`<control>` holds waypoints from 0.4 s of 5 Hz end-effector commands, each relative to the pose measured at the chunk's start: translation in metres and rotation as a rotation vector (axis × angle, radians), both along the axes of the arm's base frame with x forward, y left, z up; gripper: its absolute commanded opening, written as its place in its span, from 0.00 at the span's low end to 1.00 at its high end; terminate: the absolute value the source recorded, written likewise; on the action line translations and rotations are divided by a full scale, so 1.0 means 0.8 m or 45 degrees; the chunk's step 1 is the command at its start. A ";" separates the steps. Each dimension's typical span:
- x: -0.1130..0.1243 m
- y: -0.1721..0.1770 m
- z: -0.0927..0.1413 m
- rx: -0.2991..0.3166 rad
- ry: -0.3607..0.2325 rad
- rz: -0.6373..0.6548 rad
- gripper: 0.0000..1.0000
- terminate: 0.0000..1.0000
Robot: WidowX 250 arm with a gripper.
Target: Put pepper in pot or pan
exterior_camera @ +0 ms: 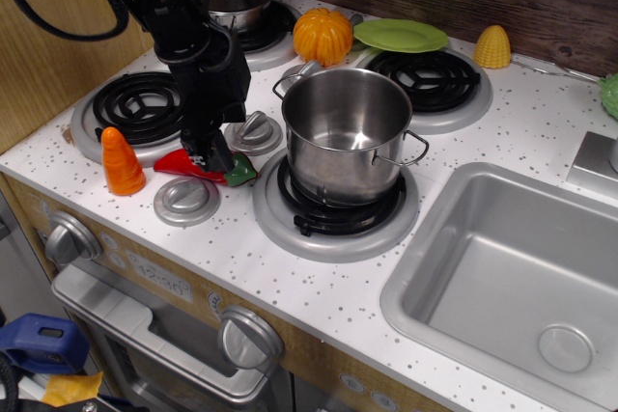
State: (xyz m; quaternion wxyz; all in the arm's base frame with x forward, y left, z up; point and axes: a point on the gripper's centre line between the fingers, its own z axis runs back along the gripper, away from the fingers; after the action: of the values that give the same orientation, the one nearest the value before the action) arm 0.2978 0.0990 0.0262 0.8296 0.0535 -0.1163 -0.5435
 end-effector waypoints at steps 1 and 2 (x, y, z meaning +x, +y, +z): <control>0.001 -0.011 -0.007 -0.019 -0.023 0.022 1.00 0.00; -0.009 -0.010 -0.020 -0.020 -0.025 0.033 1.00 0.00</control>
State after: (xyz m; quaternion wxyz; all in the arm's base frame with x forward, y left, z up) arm 0.2860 0.0878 0.0006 0.8408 0.0506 -0.1233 -0.5248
